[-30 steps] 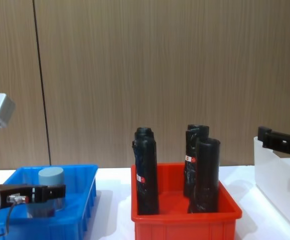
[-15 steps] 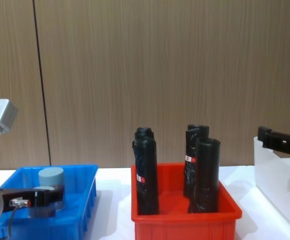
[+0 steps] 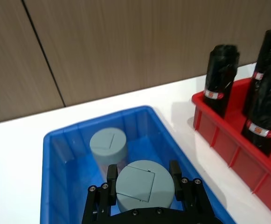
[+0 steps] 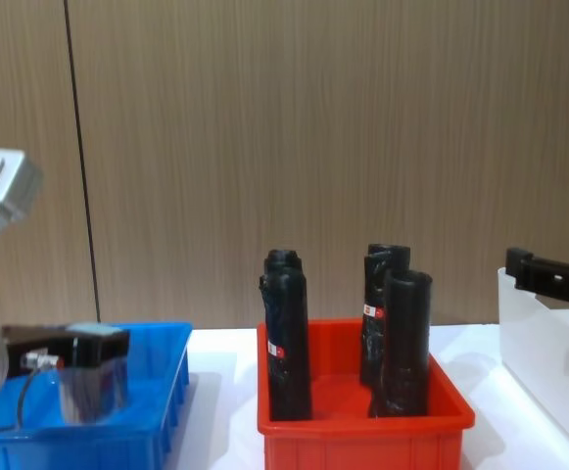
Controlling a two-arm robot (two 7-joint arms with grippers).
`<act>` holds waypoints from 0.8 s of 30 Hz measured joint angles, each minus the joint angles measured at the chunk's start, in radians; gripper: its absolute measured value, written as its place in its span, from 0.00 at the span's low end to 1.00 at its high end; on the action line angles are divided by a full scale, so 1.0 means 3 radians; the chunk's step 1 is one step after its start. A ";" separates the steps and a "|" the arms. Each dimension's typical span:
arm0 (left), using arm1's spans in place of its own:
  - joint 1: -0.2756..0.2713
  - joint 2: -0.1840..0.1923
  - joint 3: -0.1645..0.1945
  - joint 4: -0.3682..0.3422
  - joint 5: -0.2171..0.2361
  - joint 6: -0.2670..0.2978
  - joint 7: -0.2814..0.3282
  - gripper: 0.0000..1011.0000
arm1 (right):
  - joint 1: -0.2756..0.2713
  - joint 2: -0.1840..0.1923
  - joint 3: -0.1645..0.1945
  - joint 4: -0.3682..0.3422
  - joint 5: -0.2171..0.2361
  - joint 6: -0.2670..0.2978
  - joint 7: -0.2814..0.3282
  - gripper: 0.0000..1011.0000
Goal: Pick the cotton swabs from the blue box and place them into the white box.
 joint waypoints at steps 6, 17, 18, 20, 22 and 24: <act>0.0039 0.0040 -0.0009 -0.0214 0.0073 -0.0066 -0.0114 0.66 | 0.0000 0.0000 0.0000 0.0000 0.0000 0.0000 0.0000 0.99; 0.0056 0.0083 -0.0013 -0.0538 0.0132 -0.0175 -0.0473 0.66 | 0.0000 0.0000 0.0000 0.0000 0.0000 0.0000 0.0000 0.99; 0.0054 0.0084 -0.0013 -0.0554 0.0132 -0.0180 -0.0499 0.66 | 0.0000 0.0000 0.0000 0.0000 0.0000 0.0000 0.0000 0.99; 0.0045 0.0085 -0.0012 -0.0599 0.0131 -0.0194 -0.0581 0.66 | 0.0000 0.0000 0.0000 0.0000 0.0000 0.0000 0.0000 0.99; 0.0032 0.0085 -0.0008 -0.0648 0.0131 -0.0204 -0.0677 0.66 | 0.0000 0.0000 0.0000 0.0000 0.0000 0.0000 0.0000 0.99; 0.0022 0.0084 -0.0006 -0.0672 0.0126 -0.0207 -0.0736 0.66 | 0.0000 0.0000 0.0000 0.0000 0.0000 0.0000 0.0000 0.99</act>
